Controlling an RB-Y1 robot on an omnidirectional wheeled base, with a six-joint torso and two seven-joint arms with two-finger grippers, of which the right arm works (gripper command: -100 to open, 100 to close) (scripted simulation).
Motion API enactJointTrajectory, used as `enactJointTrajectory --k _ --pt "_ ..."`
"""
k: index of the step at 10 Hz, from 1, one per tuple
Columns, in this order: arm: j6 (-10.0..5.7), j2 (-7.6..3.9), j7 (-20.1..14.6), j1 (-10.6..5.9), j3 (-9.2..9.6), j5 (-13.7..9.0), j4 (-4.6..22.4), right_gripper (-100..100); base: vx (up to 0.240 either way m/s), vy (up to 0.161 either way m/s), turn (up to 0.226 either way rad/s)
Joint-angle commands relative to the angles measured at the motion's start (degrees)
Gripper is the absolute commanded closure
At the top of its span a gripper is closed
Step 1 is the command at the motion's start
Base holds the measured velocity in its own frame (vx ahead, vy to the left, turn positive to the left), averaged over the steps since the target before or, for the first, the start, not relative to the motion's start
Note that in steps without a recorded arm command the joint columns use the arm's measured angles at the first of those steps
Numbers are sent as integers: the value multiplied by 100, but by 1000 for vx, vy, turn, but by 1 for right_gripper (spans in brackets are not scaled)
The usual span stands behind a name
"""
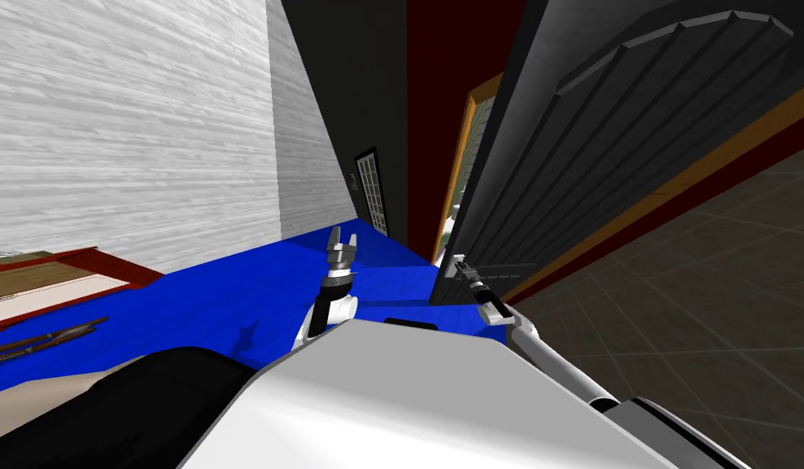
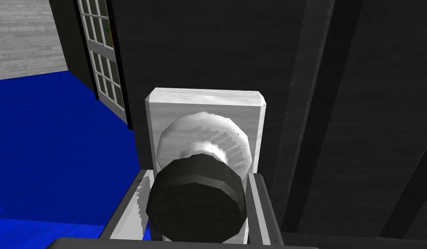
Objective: Pull the door open
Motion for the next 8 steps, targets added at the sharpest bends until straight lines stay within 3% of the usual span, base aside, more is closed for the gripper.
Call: enactJointTrajectory --k 1,8 --pt "-201 -132 -183 43 106 112 -19 100 8 17 -109" --pt "-1203 -856 -1136 322 733 749 -148 100 5 4 -119"
